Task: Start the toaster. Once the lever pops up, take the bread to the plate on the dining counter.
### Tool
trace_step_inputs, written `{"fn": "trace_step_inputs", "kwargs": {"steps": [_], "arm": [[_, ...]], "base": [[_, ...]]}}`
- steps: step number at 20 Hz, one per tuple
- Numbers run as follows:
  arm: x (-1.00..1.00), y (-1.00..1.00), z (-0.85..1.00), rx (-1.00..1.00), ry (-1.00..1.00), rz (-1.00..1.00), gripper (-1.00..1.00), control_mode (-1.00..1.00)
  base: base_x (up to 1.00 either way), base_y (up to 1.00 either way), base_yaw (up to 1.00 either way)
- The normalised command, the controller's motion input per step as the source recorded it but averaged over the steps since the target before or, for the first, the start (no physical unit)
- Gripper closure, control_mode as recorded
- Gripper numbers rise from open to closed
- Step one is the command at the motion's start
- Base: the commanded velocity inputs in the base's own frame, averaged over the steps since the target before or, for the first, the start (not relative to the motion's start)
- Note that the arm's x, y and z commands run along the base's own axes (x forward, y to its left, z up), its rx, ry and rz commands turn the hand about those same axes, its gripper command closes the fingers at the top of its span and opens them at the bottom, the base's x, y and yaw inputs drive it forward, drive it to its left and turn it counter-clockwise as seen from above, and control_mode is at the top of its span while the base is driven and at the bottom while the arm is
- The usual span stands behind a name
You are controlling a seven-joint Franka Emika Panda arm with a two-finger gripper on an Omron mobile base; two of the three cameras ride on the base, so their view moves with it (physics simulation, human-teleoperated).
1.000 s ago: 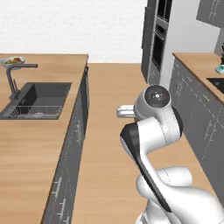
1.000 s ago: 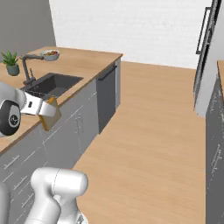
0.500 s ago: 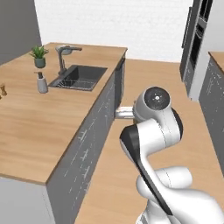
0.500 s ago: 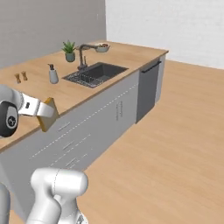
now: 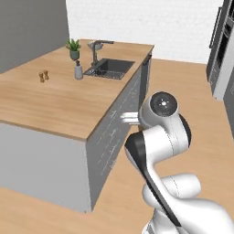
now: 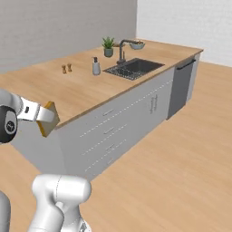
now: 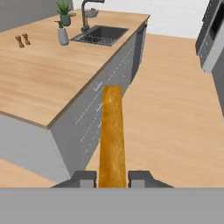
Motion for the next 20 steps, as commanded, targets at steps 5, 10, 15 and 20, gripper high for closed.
{"fn": "trace_step_inputs", "kwargs": {"steps": [5, 10, 15, 20], "arm": [[0.00, 0.00, 0.00, 0.00, 0.00, 0.00, 1.00, 1.00], [0.00, 0.00, 0.00, 0.00, 0.00, 0.00, 1.00, 1.00], [0.00, 0.00, 0.00, 0.00, 0.00, 0.00, 1.00, 1.00], [0.00, 0.00, 0.00, 0.00, 0.00, 0.00, 1.00, 1.00]], "base": [[-0.38, 1.00, 0.04], [0.09, 1.00, 0.00], [0.51, 1.00, -0.07], [0.68, 1.00, -0.19]]}}
